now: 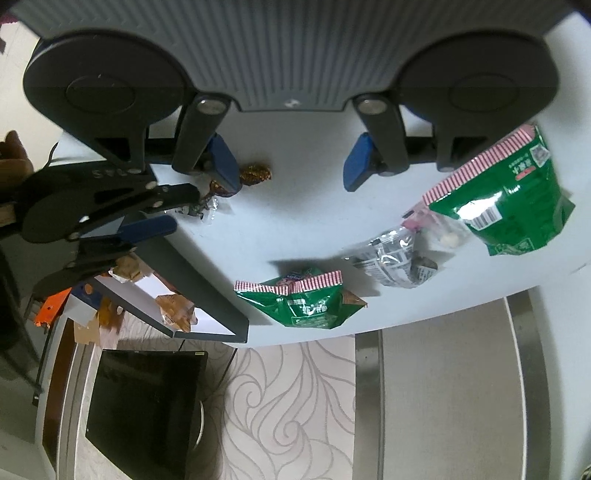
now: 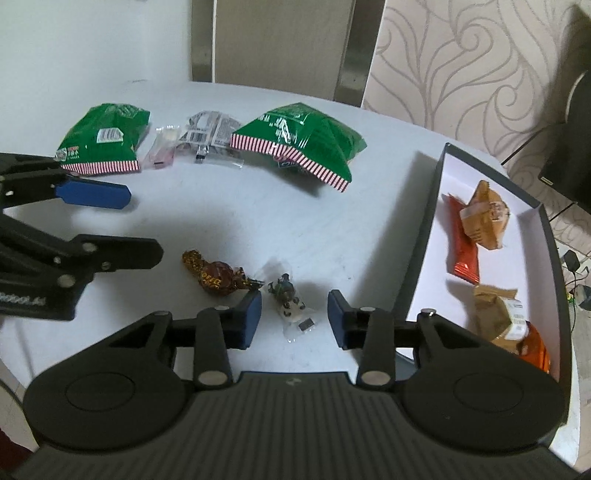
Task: Organize snacks
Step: 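Grasp clear-wrapped candy with right gripper while left gripper grasps gold-wrapped candy, then lift clear candy with right gripper while left gripper lifts gold candy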
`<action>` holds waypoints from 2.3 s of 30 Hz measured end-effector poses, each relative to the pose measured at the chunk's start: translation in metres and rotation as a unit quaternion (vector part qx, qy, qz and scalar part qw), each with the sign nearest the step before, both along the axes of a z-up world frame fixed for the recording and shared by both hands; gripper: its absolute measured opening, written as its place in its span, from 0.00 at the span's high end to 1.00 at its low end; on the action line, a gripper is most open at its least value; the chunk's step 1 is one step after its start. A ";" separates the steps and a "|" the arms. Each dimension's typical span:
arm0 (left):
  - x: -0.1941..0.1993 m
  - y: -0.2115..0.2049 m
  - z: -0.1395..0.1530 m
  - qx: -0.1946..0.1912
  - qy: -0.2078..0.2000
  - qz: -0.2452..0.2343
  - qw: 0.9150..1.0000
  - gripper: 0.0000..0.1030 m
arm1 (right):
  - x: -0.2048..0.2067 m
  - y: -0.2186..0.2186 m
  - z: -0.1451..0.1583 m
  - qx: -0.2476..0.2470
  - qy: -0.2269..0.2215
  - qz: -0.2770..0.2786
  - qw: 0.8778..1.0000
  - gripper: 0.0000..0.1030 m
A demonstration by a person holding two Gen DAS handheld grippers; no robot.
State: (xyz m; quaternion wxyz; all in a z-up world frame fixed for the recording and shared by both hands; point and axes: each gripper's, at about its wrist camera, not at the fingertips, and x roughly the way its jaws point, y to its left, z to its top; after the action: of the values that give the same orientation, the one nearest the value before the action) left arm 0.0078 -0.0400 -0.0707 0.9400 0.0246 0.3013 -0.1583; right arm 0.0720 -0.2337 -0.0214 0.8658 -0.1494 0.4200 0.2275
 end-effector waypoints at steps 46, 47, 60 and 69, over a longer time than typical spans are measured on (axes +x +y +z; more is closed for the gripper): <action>0.043 -0.003 -0.018 0.028 0.036 -0.015 0.999 0.74 | -0.008 -0.003 0.001 0.014 0.018 -0.031 0.999 0.84; 0.045 -0.001 -0.018 0.027 0.038 -0.008 0.999 0.74 | -0.009 -0.001 0.001 0.015 0.017 -0.029 0.999 0.84; 0.048 0.011 -0.008 0.029 0.038 0.025 0.999 0.74 | -0.019 0.019 0.006 0.020 0.017 -0.015 1.000 0.84; 0.048 0.003 0.008 0.030 0.019 0.022 0.999 0.74 | -0.028 0.021 0.024 0.034 0.003 -0.018 0.999 0.84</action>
State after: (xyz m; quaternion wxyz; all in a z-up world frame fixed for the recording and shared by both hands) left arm 0.0563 -0.0368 -0.0624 0.9362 0.0429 0.3242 -0.1287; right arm 0.0438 -0.2127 0.0028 0.8729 -0.1114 0.4175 0.2264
